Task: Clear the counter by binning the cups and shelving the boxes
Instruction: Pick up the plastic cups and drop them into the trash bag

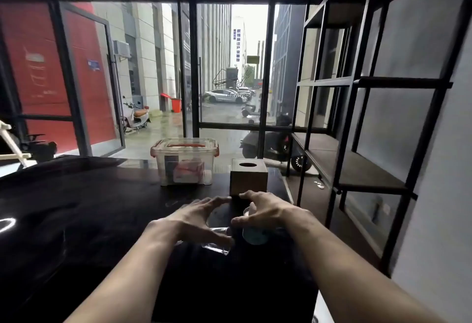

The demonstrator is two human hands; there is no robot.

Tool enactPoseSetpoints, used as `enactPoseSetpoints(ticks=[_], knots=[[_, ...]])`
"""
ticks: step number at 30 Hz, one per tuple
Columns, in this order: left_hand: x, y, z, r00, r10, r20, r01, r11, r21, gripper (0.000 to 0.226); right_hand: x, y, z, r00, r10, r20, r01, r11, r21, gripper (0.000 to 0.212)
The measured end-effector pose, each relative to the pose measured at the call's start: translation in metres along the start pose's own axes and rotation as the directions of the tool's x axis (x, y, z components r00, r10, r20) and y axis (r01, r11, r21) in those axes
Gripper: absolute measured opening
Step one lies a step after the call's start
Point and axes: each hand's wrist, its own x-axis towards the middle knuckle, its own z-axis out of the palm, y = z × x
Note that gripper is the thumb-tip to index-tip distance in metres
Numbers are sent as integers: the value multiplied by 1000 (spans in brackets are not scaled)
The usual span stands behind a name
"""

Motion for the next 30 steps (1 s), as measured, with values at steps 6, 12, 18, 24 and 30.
enactPoseSetpoints(ticks=[6, 12, 18, 24, 30], knots=[[-4, 0, 15, 990, -100, 102, 99, 995, 15, 97, -7, 4, 3, 1000, 18, 14, -17, 999, -45, 86], [-6, -2, 21, 996, -86, -27, 87, 995, 47, 63, -13, 5, 6, 998, 4, -56, -10, 993, -117, 72], [-15, -15, 2, 929, -98, -356, 73, 994, -82, 61, -10, 3, 5, 996, 5, -87, -14, 995, -94, 72], [-32, -51, -12, 862, -353, -365, 346, 934, -88, 80, 1, -9, 12, 993, -16, -118, 5, 996, -88, 72], [-38, -60, 8, 843, -428, -324, 436, 899, -54, 95, 17, -20, 23, 991, -36, -126, 21, 993, -118, 80]])
